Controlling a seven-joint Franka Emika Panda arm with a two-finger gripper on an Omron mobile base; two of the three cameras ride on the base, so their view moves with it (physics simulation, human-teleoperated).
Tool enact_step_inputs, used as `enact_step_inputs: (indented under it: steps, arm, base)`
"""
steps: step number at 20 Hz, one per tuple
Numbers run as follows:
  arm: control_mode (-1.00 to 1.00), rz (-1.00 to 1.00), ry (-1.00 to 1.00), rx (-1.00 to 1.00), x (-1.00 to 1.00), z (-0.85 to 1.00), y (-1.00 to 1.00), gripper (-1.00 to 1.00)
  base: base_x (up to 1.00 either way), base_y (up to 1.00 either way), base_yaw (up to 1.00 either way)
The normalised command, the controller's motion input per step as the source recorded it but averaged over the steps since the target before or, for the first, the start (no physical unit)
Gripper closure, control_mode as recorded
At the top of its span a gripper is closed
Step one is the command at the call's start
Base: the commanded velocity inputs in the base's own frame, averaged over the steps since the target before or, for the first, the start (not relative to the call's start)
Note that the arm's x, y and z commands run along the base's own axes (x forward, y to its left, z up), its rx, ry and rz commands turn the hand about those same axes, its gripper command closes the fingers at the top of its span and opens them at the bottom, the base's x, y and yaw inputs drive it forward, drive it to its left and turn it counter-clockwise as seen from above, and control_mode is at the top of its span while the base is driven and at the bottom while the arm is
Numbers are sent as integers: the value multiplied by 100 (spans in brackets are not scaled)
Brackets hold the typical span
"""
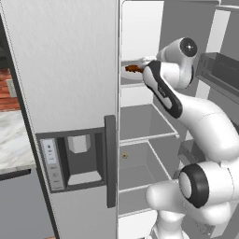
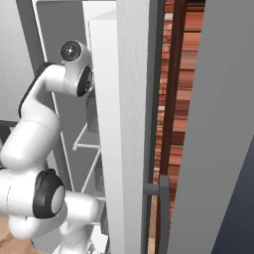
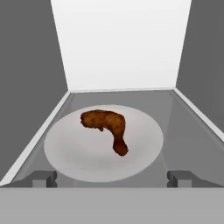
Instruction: Retrieve the chicken drumstick from the fridge and place it on the saucepan with marinade on the stove.
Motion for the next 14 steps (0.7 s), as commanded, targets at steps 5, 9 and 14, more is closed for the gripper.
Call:
enact_step_inputs:
  steps: [5, 9, 14]
  arm:
    - [-100, 0, 6, 0, 31, -11, 0, -100]
    - [-100, 0, 0, 0, 36, -20, 0, -100]
    - [-100, 1, 0, 0, 43, -16, 0, -100]
  base:
    - [0, 0, 0]
    - [0, 0, 0]
    - [0, 0, 0]
